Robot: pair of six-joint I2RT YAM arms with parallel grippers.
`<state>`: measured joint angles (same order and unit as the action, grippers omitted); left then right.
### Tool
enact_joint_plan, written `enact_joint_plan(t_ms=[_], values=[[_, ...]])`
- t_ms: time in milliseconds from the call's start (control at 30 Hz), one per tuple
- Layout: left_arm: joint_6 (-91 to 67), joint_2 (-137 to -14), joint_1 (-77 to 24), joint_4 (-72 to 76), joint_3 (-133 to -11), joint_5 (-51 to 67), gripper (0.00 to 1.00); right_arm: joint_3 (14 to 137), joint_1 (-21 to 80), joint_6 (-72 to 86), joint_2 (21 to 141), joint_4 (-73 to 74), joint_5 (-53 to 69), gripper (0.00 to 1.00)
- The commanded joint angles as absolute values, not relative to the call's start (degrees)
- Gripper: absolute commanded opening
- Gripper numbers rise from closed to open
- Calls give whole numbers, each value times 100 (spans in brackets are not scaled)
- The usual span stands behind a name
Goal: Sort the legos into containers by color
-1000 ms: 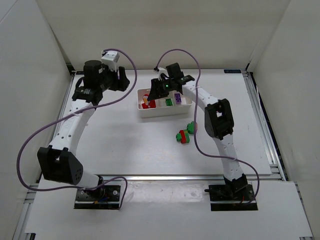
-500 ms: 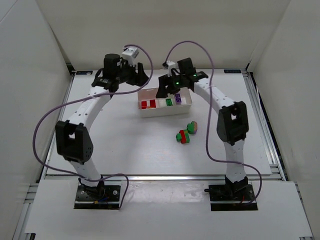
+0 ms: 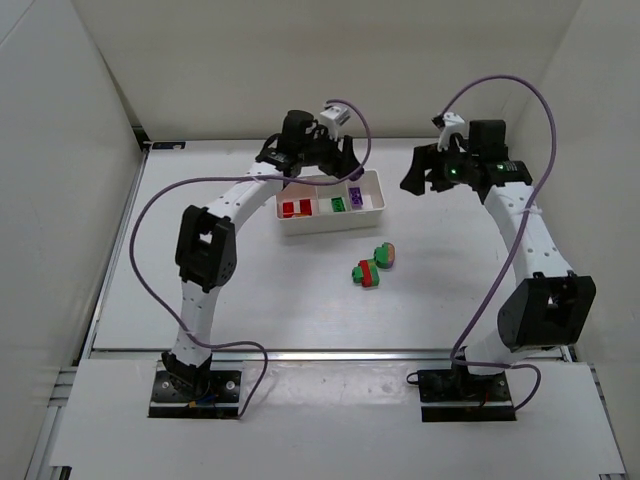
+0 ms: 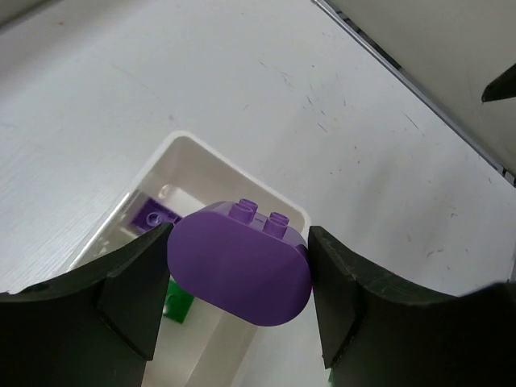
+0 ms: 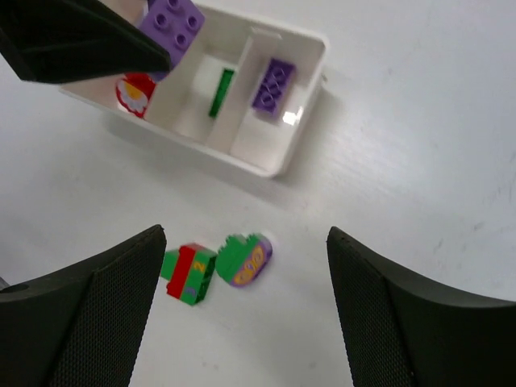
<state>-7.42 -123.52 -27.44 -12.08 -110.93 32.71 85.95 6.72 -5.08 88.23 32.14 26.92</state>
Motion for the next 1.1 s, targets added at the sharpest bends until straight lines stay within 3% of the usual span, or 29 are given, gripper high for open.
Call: enact_joint_plan(t_ms=[0,333,433,467,567,767,900,1067], values=[[-958,-12690,-2839,-1274,-11679,3507,15,8254,291,-510,8517,3472,2698,84],[-774,-13842,-3023,-1819,-12946,3674,22,7998,-202,-510,8200,3551,2681,84],[-624,-13913,-3067,-2012,-13034,3568,41,8024,-255,-562,8226,3560,2750,84],[-528,-13922,-3059,-2021,-13043,3612,54,8033,-255,-615,8244,3594,2794,84],[-466,-13896,-3067,-2057,-13017,3647,74,7998,-246,-861,8341,3709,3040,84],[-448,-13825,-3067,-2022,-12990,3674,91,7805,-229,-1625,8516,3920,3269,83],[-475,-13703,-3067,-1978,-12938,3648,97,7743,-237,-1951,8657,3981,3331,83],[-755,-13317,-2927,-1645,-12675,3682,96,7673,-132,-2442,8763,3990,3437,83]])
